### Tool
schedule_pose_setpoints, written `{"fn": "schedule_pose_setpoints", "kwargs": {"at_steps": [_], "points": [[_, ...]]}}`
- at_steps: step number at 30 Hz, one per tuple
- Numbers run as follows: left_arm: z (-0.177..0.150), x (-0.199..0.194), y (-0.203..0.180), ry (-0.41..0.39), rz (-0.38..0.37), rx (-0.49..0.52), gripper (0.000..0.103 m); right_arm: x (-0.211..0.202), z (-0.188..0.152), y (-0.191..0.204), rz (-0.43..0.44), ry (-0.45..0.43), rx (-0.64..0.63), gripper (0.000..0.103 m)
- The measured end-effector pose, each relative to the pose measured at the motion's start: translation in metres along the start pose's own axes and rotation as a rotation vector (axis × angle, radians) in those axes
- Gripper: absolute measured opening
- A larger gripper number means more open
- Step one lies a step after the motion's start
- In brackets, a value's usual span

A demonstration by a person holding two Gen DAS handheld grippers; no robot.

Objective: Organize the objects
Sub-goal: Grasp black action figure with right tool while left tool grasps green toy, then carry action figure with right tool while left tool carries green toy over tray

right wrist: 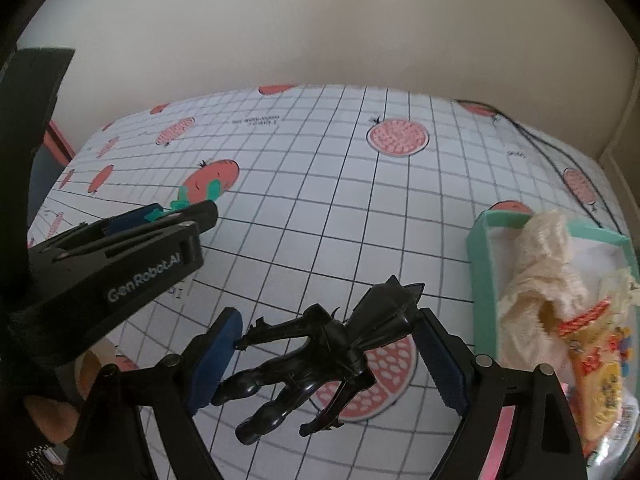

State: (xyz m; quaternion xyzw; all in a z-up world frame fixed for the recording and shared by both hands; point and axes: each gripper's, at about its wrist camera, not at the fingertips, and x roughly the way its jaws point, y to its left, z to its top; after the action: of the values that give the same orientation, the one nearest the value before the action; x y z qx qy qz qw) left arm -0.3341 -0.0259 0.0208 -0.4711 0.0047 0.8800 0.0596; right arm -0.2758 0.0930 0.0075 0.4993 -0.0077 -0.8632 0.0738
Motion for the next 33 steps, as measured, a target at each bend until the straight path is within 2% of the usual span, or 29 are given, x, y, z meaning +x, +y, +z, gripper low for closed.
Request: {"fn": "schedule_pose_setpoints", "kwargs": {"at_steps": [15,22,33], "points": [[-0.015,-0.089,-0.024,-0.051,-0.035,-0.043,0.052,-0.093,-0.020,-0.011,-0.059,-0.067,-0.018,0.088],[-0.036,-0.118,-0.053,-0.061,-0.066,-0.051,0.052,-0.134,-0.045,-0.039,-0.098,-0.095,0.010,0.088],[-0.071,-0.155,-0.102,-0.074,-0.097,-0.022,0.052,-0.174,-0.085,-0.078,-0.112,-0.124,0.077,0.088]]}}
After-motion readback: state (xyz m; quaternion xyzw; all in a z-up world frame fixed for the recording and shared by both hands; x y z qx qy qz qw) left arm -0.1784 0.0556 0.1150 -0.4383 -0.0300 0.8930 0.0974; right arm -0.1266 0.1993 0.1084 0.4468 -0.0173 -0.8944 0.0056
